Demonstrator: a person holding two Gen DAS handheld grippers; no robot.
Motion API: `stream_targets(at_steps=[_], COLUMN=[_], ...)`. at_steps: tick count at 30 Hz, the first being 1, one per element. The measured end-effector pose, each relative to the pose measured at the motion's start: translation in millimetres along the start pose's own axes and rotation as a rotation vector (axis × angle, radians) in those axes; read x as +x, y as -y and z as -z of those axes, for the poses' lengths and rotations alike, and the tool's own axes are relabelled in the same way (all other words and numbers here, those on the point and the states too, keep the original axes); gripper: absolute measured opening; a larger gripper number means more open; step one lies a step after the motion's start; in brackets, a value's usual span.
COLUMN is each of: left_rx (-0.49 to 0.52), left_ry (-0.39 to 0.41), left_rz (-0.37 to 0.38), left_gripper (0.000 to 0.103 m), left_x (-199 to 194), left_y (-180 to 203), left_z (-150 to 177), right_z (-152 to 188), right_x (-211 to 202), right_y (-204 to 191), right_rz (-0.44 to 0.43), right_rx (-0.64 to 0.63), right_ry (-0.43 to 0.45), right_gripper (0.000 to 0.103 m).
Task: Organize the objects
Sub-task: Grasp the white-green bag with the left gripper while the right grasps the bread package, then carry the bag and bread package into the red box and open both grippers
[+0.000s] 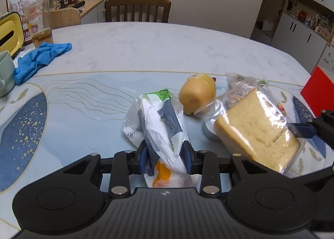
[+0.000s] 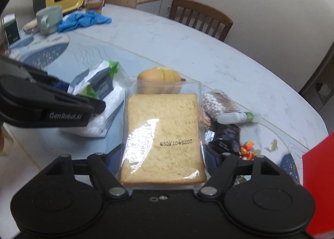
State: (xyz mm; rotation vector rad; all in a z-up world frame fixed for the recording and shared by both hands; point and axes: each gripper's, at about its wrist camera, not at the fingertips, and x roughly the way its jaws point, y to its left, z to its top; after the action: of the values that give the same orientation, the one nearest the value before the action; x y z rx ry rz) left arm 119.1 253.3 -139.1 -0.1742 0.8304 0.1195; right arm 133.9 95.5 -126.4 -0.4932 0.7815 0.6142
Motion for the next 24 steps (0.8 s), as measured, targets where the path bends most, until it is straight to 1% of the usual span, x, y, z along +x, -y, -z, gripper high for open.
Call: stream_targets(at_steps=[6,11,18,22,24], left_rx=[0.045,0.08,0.175,0.233,0.254], left_ry=[0.044,0.063,0.085,0.099,0.098], left_rz=[0.039,0.086,0.153,0.181,0.195], left_gripper=[0.033,0.033,0.033,0.033,0.033], left_x=[-30,-52,-77,-88,-91], left_y=[12,29,69,95,111], left_z=[1,-5,-16,-24,-28], right_z=[2,9,24,36,45], right_x=[-29,-60,-108,-134,-144], right_y=[20,42,81,105,121], right_rz=[0.005,0.031,0.071,0.105,0.115], right_rx=[0.106,0.184,0.29,0.316,0.335], right_ry=[0.032,0.062,0.101,0.129,0.129], right_gripper=[0.075,0.075,0.075,0.075,0.075])
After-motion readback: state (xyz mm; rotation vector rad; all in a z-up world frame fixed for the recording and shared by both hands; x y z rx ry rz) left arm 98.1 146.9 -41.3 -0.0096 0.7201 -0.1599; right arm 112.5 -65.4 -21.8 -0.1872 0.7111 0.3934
